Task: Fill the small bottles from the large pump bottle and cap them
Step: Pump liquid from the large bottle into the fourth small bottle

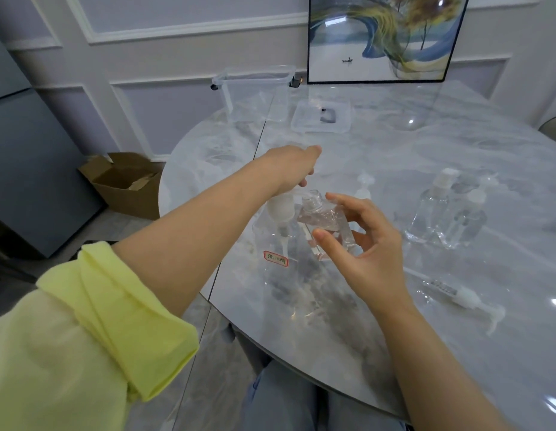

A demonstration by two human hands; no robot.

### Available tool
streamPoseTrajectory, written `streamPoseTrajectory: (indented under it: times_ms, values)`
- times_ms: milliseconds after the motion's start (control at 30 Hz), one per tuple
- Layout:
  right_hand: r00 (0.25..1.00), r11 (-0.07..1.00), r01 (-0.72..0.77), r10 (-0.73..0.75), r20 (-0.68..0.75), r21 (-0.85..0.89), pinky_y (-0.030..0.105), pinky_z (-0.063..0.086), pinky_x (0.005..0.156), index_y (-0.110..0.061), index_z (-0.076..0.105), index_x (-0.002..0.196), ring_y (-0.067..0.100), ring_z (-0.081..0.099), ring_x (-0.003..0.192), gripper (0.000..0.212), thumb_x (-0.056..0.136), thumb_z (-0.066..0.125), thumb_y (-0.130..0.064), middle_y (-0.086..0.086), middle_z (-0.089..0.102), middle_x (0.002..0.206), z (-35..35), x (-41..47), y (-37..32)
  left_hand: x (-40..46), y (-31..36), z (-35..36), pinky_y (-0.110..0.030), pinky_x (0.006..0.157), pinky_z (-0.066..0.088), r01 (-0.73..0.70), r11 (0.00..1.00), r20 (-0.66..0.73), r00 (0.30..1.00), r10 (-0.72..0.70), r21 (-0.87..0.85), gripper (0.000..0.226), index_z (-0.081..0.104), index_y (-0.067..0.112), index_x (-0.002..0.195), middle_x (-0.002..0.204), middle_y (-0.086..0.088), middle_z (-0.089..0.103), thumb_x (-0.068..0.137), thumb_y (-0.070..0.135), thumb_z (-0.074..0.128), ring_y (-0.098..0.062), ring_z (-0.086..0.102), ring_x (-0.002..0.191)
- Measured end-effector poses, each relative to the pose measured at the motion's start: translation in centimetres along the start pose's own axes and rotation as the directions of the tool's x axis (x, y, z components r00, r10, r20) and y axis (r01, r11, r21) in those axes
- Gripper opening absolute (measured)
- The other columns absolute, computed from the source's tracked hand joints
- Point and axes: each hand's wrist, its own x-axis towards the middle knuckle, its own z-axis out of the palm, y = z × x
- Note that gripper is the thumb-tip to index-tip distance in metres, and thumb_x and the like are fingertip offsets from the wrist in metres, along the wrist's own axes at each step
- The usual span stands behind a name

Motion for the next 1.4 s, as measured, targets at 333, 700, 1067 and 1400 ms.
streamPoseTrajectory:
  times_ms: [333,700,1067,1400]
  values:
    - [1.0,1.0,0.01,-0.01,-0.003,0.014,0.027,0.058,0.087,-0.03,0.065,0.124,0.018,0.067,0.109,0.044,0.083,0.08,-0.033,-0.007,0.068,0.114,0.01,0.01,0.06,0.26,0.46,-0.33,-0.037,0.089,0.037,-0.003,0.999,0.032,0.999,0.002,0.036,0.058,0.064,0.018,0.128,0.119,-0.002,0.07,0.106,0.056,0.026,-0.024,0.062,0.113]
    - [1.0,1.0,0.029,-0.029,-0.002,0.007,0.027,0.057,0.087,-0.025,0.066,0.125,0.017,0.067,0.107,0.045,0.083,0.078,-0.037,-0.007,0.067,0.112,0.15,-0.06,-0.05,0.34,0.28,-0.23,-0.038,0.093,0.04,-0.014,0.998,0.035,0.999,0.012,0.058,0.059,0.066,0.02,0.123,0.114,0.0,0.071,0.105,0.058,0.024,-0.023,0.063,0.111]
    - [1.0,1.0,0.007,-0.007,-0.002,0.004,0.02,0.053,0.086,-0.018,0.068,0.124,0.014,0.066,0.108,0.046,0.082,0.082,-0.03,-0.007,0.068,0.112,0.06,-0.05,0.02,0.17,0.35,0.03,-0.038,0.096,0.038,0.001,0.996,0.086,0.996,-0.008,0.084,0.061,0.066,0.019,0.124,0.116,-0.002,0.071,0.105,0.059,0.024,-0.023,0.063,0.113]
    - [1.0,0.999,0.013,-0.013,-0.002,0.03,0.02,0.053,0.089,-0.019,0.068,0.125,0.016,0.067,0.108,0.045,0.083,0.082,-0.025,-0.007,0.069,0.114,0.08,-0.12,-0.01,-0.23,1.02,-0.11,-0.036,0.093,0.041,-0.029,0.99,0.015,1.0,0.027,0.136,0.06,0.066,0.017,0.124,0.116,-0.002,0.069,0.106,0.056,0.023,-0.024,0.062,0.111]
